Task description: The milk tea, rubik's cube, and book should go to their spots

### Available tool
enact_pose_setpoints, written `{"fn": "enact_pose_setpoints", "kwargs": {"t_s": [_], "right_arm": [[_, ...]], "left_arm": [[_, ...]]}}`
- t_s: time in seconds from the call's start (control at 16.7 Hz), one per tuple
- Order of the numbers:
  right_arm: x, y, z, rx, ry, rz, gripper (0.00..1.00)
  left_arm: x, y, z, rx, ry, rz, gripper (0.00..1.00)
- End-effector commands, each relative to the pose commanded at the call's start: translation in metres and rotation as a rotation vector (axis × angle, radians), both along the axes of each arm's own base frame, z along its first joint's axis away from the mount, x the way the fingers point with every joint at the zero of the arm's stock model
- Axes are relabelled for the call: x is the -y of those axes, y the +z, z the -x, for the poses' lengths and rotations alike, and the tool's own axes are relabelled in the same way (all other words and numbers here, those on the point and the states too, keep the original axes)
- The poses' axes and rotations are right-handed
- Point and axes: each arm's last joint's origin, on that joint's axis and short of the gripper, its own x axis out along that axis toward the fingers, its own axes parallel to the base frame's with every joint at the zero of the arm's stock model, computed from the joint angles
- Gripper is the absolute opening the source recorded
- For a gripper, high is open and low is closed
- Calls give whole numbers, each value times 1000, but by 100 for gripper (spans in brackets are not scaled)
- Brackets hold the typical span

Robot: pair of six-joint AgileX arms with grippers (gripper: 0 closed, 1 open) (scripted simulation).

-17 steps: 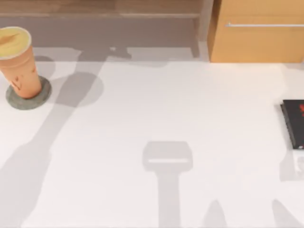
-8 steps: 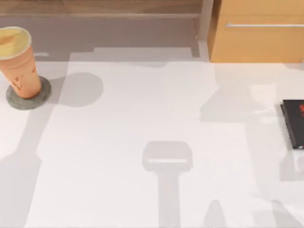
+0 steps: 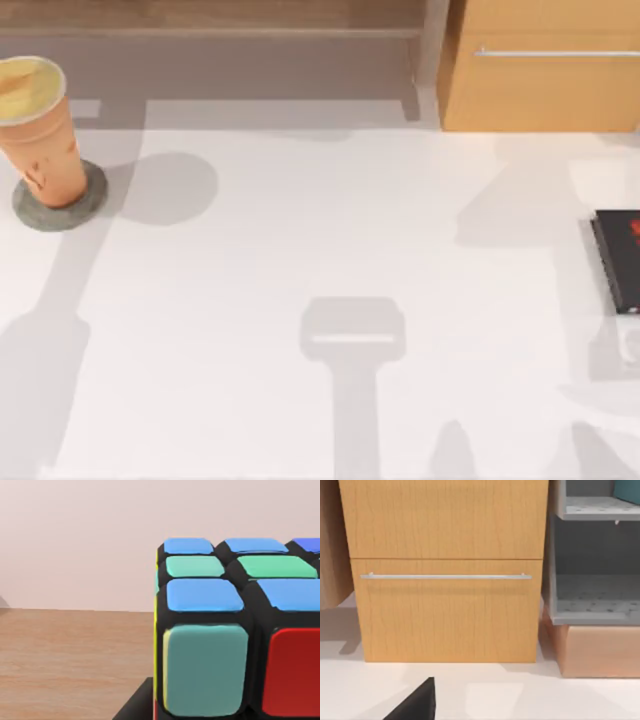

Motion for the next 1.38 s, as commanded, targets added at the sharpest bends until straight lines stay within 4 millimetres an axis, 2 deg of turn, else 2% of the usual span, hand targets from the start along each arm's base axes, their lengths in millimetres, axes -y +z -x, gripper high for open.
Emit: {"fn": "enact_pose_setpoints", "kwargs": {"t_s": [0.18,0.3,0.6,0.72,0.9,1.38], "right_arm": [[0,0,0,0,0,0,100],[0,0,0,0,0,0,100],[0,0,0,0,0,0,100],[0,0,0,0,0,0,100],[0,0,0,0,0,0,100],[0,0,0,0,0,0,100]], "left_arm": [[2,18,-16,62,5,16,0],[6,17,-34,51,-9,16,0],[4,-16,-83,-75,-36,-12,0],[3,-23,-88,-100,-40,-17,0],[3,-23,-88,-100,-40,-17,0],[3,-23,-88,-100,-40,-17,60]]}}
